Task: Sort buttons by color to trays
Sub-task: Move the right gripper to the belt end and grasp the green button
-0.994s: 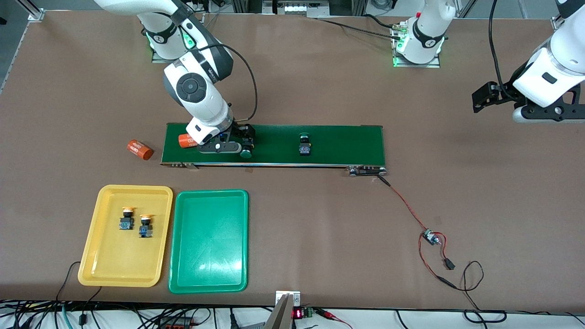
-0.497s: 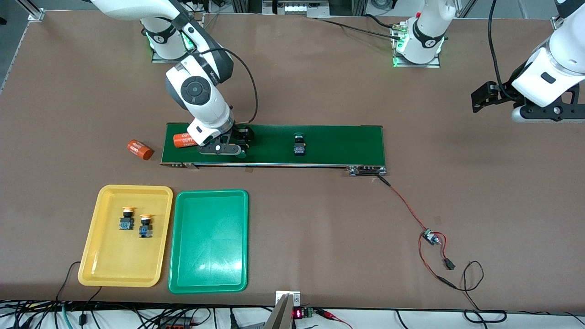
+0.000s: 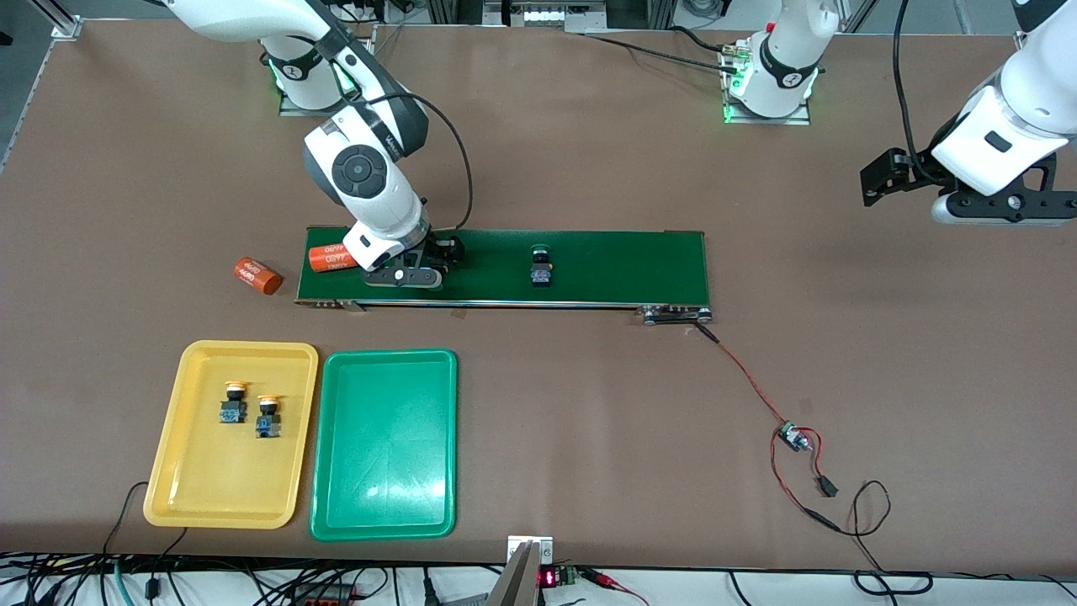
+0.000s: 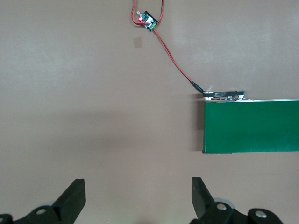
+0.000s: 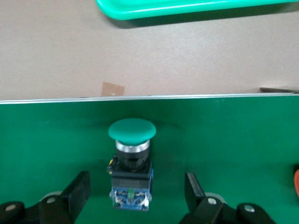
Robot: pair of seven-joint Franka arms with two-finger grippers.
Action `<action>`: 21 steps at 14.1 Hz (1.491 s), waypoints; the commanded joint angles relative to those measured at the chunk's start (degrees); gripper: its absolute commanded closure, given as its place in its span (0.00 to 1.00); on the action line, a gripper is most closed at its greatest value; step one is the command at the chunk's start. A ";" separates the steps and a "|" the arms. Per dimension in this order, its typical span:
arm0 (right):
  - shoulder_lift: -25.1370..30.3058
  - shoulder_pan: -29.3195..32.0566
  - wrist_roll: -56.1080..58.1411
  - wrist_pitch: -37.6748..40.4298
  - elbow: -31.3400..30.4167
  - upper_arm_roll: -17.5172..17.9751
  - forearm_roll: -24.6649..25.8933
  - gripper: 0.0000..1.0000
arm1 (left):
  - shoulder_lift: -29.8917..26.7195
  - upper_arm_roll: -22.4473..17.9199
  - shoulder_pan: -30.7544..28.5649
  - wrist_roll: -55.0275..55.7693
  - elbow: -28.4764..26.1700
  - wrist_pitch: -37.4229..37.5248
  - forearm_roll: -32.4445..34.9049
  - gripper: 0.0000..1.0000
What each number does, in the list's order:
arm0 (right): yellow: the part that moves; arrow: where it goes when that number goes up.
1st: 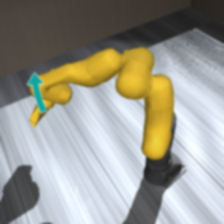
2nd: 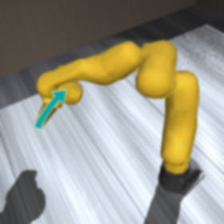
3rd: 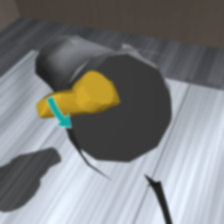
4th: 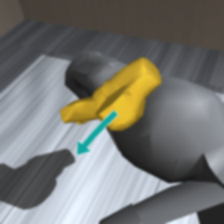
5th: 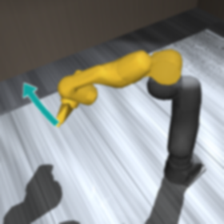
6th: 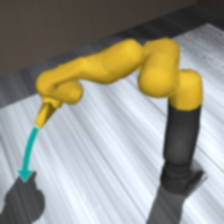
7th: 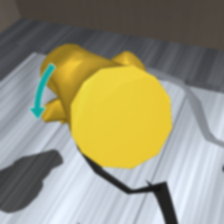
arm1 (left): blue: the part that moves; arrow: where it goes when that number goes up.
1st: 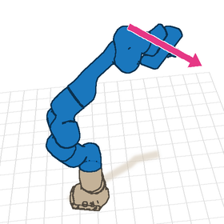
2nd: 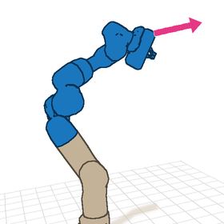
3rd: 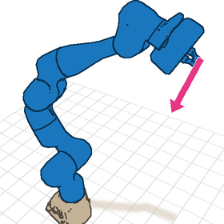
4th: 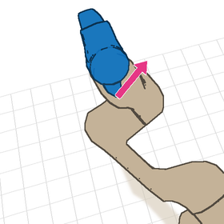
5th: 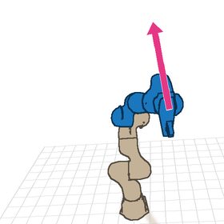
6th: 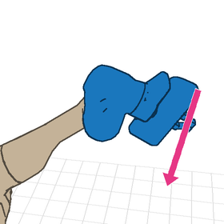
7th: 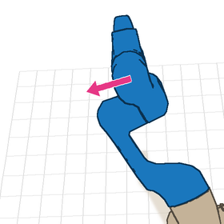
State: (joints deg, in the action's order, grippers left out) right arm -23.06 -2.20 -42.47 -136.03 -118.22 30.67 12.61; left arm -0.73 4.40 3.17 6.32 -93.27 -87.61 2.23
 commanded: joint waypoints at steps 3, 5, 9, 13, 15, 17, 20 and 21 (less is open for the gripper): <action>-1.64 0.35 -0.33 0.50 0.89 -1.14 1.54 0.21 | -0.15 0.26 0.00 -0.78 0.63 0.87 1.02 0.00; -1.90 0.35 -0.33 0.42 0.98 -1.23 1.54 0.29 | -0.15 0.26 -0.09 -0.87 0.63 0.95 1.02 0.00; -1.99 0.61 0.19 0.50 1.33 -1.58 1.45 0.74 | -0.06 0.26 -0.35 -1.05 0.63 0.95 1.02 0.00; -1.64 0.79 0.89 1.55 3.60 -2.90 1.36 0.85 | -0.06 0.17 -0.44 -1.05 0.63 0.95 1.02 0.00; -1.47 1.05 2.82 9.07 9.38 -3.51 1.01 0.88 | -0.06 0.17 -0.53 -1.05 0.63 1.48 1.02 0.00; -1.55 1.32 6.59 17.26 16.76 -3.86 0.57 0.88 | -0.06 0.17 -0.62 -1.05 0.63 1.57 0.93 0.00; -1.81 1.41 10.81 18.35 21.53 -6.85 0.83 0.88 | -0.06 0.26 -0.62 -1.05 0.63 1.66 1.02 0.00; -2.25 1.41 12.13 17.91 22.76 -7.90 1.01 0.88 | -0.06 0.17 -0.62 -1.05 0.63 1.66 1.02 0.00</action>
State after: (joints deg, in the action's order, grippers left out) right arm -24.15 -0.76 -33.12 -118.94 -98.27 24.14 13.47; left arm -0.73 4.44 2.86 6.32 -93.26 -86.97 2.23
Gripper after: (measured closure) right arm 0.581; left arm 0.000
